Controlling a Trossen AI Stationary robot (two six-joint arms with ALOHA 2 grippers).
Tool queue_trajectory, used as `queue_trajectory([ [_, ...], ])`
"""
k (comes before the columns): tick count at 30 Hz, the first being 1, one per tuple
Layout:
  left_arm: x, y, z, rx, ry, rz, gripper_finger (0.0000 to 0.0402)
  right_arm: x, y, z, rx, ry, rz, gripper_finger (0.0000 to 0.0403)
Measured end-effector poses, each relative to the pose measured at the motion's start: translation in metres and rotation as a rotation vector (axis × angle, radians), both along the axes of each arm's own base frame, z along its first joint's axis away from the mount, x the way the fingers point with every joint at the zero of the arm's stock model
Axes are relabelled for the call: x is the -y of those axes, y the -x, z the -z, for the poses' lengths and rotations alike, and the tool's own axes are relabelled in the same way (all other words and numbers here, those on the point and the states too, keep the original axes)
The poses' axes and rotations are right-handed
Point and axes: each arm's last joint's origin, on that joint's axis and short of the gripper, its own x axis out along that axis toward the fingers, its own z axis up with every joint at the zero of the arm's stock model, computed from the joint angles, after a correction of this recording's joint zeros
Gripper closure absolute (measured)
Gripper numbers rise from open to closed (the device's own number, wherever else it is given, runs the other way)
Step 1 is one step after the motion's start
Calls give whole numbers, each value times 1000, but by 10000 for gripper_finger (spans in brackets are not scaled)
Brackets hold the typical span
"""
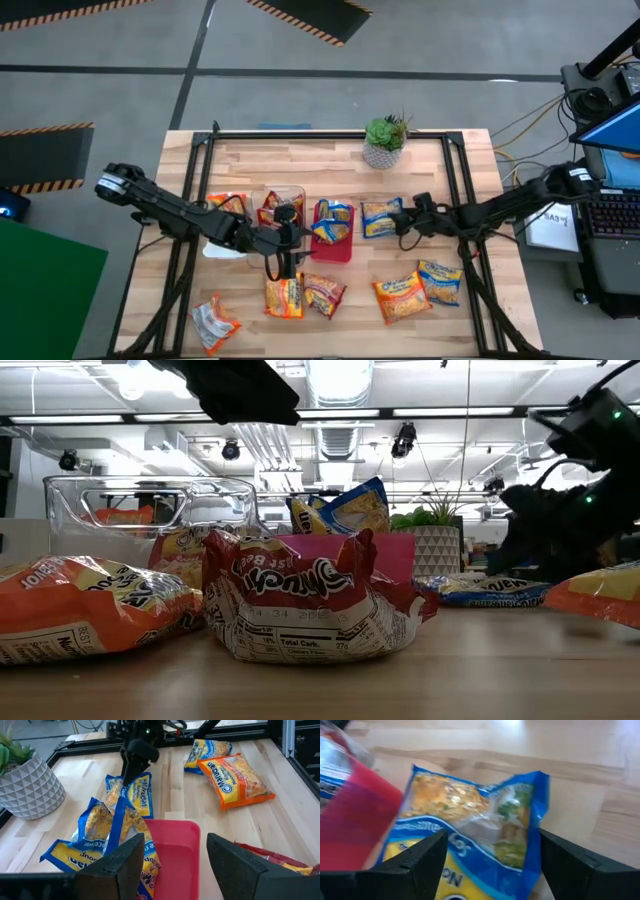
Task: Sort Maruchan noodles
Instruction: Put the blue noodle pack into the red bin
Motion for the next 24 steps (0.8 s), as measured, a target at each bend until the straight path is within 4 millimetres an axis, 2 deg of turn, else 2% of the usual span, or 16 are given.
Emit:
queue_trajectory([
  [10, 0, -1, -1, 13, -15, 10, 204, -1, -8, 9, -38, 21, 12, 165],
  [14, 0, -1, -1, 13, -15, 11, 204, -1, -11, 9, -50, 26, 8, 193],
  [19, 0, -1, -1, 12, -16, 11, 204, -2, -12, 9, -51, 9, -6, 258],
  [24, 0, 0, -3, 9, -60, 34, 204, -3, -13, 6, -42, 8, -35, 344],
])
